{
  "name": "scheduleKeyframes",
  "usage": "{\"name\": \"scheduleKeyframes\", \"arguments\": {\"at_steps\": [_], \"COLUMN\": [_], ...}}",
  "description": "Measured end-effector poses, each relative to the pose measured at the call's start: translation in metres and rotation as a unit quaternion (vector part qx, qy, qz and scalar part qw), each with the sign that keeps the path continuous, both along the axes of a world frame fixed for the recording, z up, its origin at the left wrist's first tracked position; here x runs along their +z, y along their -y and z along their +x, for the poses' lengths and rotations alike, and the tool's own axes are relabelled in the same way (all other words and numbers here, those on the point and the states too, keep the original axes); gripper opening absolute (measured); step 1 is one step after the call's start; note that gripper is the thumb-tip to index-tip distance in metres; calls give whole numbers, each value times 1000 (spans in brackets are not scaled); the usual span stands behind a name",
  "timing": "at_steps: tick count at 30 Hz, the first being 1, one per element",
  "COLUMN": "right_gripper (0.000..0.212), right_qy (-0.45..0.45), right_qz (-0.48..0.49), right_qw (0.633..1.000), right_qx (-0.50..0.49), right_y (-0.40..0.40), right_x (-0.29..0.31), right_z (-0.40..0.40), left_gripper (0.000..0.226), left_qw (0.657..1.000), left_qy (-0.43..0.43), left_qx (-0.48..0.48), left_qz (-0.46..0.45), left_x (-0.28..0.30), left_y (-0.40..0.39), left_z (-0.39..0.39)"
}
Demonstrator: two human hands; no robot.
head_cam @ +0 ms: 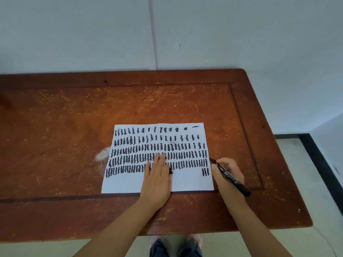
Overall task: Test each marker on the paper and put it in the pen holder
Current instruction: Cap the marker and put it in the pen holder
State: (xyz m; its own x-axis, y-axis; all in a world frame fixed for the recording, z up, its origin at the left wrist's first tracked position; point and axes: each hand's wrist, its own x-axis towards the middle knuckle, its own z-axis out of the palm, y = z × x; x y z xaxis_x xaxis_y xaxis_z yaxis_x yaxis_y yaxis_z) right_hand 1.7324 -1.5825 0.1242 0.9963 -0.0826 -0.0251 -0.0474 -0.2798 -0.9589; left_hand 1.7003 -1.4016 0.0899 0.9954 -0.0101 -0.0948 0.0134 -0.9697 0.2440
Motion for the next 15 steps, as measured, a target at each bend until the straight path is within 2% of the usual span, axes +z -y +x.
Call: {"name": "scheduleKeyframes", "arguments": {"at_steps": [4,7,10,13,15], "right_gripper": [19,18,8,13,14], "right_qy": [32,39,93,161,199], "right_qz": [64,123,158,200,224], "right_qw": [992,983,971,955,942], "right_qx": [108,129,151,150,151], "right_y": [-6,-14,-25,-36,-42], "right_x": [36,64,101,135,154], "right_z": [0,10,21,29,33], "left_gripper": [16,18,22,25,30], "left_qw": [997,981,961,940,938], "left_qy": [57,120,162,234,243], "left_qx": [1,0,23,5,1], "left_qz": [-57,-156,-222,-248,-246], "left_x": [29,78,132,172,190], "left_y": [-2,-5,-10,-15,-19], "left_z": [5,16,25,28,27]}}
